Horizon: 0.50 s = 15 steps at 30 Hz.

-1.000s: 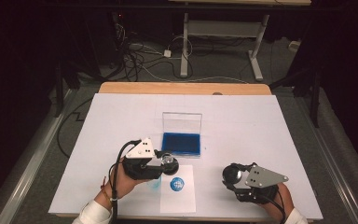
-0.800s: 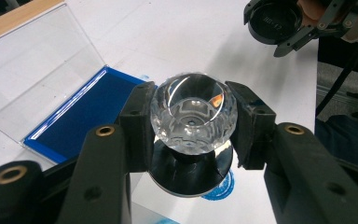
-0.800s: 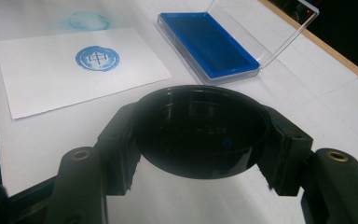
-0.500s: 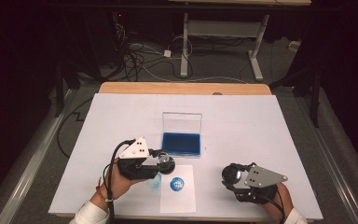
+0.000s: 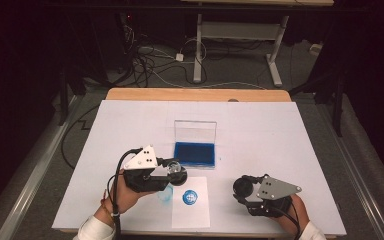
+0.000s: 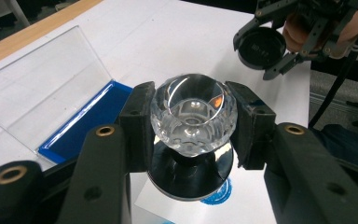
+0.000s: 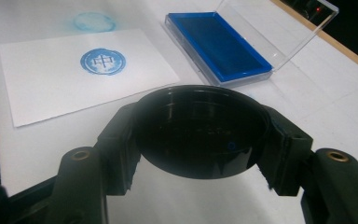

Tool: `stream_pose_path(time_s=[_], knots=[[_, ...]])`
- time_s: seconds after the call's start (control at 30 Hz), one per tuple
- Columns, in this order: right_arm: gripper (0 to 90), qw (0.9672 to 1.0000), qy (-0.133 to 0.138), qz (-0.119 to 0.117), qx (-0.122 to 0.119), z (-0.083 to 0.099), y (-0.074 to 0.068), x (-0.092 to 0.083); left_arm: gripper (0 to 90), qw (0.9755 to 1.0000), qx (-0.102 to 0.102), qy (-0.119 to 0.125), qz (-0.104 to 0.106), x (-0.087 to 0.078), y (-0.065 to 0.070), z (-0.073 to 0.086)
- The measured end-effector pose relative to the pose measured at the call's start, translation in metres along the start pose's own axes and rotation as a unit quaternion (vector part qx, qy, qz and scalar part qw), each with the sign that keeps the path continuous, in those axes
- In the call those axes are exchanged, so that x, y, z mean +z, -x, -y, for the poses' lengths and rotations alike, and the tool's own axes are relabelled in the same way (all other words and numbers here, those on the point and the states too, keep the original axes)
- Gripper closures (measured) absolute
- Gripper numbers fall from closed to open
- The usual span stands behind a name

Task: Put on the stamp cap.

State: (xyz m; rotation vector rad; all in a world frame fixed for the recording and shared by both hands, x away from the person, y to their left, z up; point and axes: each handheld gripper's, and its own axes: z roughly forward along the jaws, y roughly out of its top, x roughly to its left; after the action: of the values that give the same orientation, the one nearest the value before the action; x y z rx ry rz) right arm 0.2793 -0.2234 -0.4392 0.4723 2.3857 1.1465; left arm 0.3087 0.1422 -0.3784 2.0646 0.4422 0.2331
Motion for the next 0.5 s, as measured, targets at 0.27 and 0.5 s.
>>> stream_pose_path(time_s=[0.27,0.5], knots=[[38.4,1.0000,0.006,0.000,-0.003,-0.006,-0.007,0.006,54.0,0.9999,0.007,0.006,0.007,0.002,0.006,-0.006],[38.4,0.9999,0.010,-0.007,0.006,-0.016,-0.014,0.022,54.0,0.9996,0.011,0.017,0.018,0.009,0.010,-0.010]])
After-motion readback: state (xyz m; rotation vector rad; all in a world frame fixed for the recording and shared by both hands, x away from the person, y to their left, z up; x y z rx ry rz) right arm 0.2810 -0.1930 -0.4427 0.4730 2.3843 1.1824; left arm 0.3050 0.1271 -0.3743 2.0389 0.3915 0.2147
